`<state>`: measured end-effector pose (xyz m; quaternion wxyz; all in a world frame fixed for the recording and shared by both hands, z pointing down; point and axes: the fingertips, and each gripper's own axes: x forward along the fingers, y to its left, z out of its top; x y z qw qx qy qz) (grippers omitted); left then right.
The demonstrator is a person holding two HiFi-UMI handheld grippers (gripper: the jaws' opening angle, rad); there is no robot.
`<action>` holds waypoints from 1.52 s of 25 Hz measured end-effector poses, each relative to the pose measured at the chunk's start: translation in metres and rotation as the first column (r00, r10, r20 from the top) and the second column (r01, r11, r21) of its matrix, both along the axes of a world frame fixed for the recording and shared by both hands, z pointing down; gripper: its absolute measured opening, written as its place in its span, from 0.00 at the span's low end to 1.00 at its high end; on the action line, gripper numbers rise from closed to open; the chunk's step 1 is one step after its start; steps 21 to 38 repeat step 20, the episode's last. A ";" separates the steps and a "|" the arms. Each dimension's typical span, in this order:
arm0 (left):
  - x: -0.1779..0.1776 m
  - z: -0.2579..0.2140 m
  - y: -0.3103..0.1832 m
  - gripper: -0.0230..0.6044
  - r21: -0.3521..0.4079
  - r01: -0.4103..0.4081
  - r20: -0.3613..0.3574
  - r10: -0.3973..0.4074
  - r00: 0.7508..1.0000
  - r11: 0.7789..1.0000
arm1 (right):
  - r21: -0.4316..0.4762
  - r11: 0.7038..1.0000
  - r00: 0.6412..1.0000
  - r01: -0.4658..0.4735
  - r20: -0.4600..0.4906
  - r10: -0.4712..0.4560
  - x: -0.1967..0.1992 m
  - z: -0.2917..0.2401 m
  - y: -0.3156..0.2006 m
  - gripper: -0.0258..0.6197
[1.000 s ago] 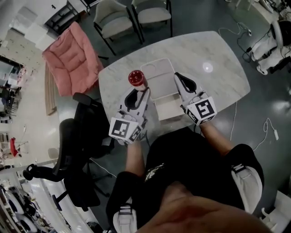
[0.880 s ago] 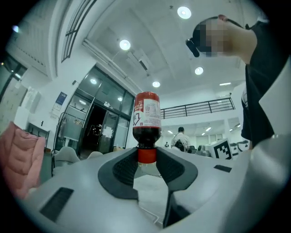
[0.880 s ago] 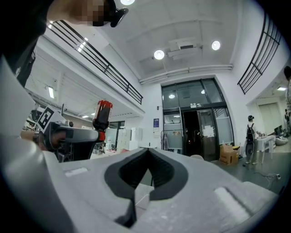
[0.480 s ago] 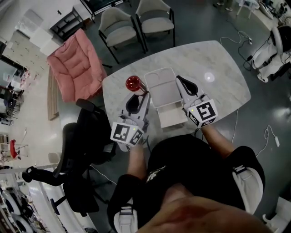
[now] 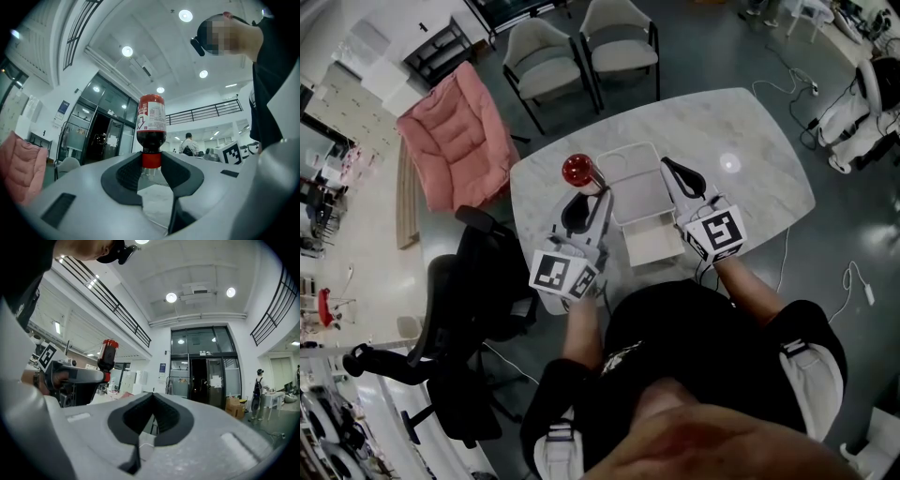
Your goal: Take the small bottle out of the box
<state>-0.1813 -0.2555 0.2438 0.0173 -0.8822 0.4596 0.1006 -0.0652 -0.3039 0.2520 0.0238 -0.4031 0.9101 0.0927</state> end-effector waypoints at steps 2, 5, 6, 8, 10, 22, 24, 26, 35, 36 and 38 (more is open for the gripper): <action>0.001 0.001 0.000 0.25 0.000 -0.002 0.005 0.002 1.000 1.000 | 0.002 1.000 1.000 0.002 -0.007 -0.002 -0.002 0.001 0.000 0.03; 0.002 0.001 0.000 0.25 -0.001 -0.003 0.003 0.003 1.000 1.000 | 0.005 1.000 1.000 0.005 -0.014 -0.004 -0.003 0.002 0.000 0.03; 0.002 0.001 0.000 0.25 -0.001 -0.003 0.002 0.003 1.000 1.000 | 0.004 1.000 1.000 0.004 -0.015 -0.004 -0.003 0.002 0.000 0.03; 0.002 0.002 0.000 0.25 -0.004 -0.003 0.000 0.003 1.000 1.000 | -0.001 1.000 1.000 0.001 -0.016 -0.001 -0.003 0.003 0.001 0.03; 0.003 0.004 0.001 0.25 -0.005 -0.004 -0.001 0.004 1.000 1.000 | -0.005 1.000 1.000 0.000 -0.020 0.000 -0.003 0.005 0.002 0.03; 0.007 0.002 0.005 0.25 0.002 -0.002 0.013 0.002 1.000 1.000 | 0.012 1.000 1.000 -0.008 -0.021 0.009 -0.002 0.001 0.009 0.03; 0.007 0.002 0.005 0.25 0.002 -0.002 0.013 0.002 1.000 1.000 | 0.012 1.000 1.000 -0.008 -0.021 0.009 -0.002 0.001 0.009 0.03; 0.007 0.002 0.005 0.25 0.002 -0.002 0.013 0.002 1.000 1.000 | 0.012 1.000 1.000 -0.008 -0.021 0.009 -0.002 0.001 0.009 0.03; 0.007 0.002 0.005 0.25 0.002 -0.002 0.013 0.002 1.000 1.000 | 0.012 1.000 1.000 -0.008 -0.021 0.009 -0.002 0.001 0.009 0.03; 0.007 0.002 0.005 0.25 0.002 -0.002 0.013 0.002 1.000 1.000 | 0.012 1.000 1.000 -0.008 -0.021 0.009 -0.002 0.001 0.009 0.03; 0.007 0.002 0.005 0.25 0.002 -0.002 0.013 0.002 1.000 1.000 | 0.012 1.000 1.000 -0.008 -0.021 0.009 -0.002 0.001 0.009 0.03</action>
